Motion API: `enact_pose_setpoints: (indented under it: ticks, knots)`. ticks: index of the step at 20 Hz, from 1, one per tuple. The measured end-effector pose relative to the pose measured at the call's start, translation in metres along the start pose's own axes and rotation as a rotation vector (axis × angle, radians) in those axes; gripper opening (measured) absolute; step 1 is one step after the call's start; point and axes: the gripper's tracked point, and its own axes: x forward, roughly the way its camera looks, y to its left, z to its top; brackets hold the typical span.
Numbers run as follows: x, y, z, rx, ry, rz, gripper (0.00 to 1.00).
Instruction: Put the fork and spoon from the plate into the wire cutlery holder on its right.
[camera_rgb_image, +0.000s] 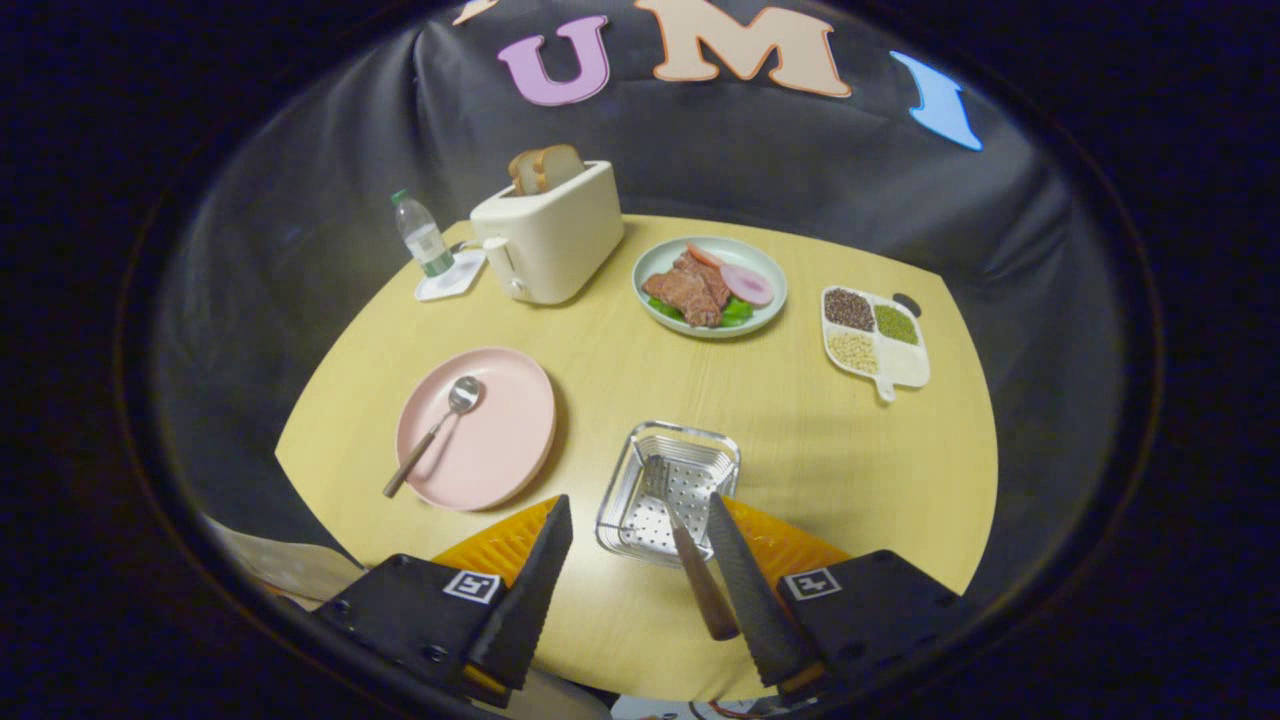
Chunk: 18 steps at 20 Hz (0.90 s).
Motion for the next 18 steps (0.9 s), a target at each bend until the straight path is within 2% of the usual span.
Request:
enact_pose_setpoints:
  ticks: [4,7,11,18]
  knots:
    - [-0.004,0.020,0.014,0.032,-0.111,-0.079,0.84]
    - [0.000,0.047,0.018,0.073,-0.188,-0.104,0.99]
    - [0.013,0.085,0.018,0.114,-0.259,-0.115,0.99]
    - [0.045,0.133,0.013,0.088,-0.338,-0.161,0.99]
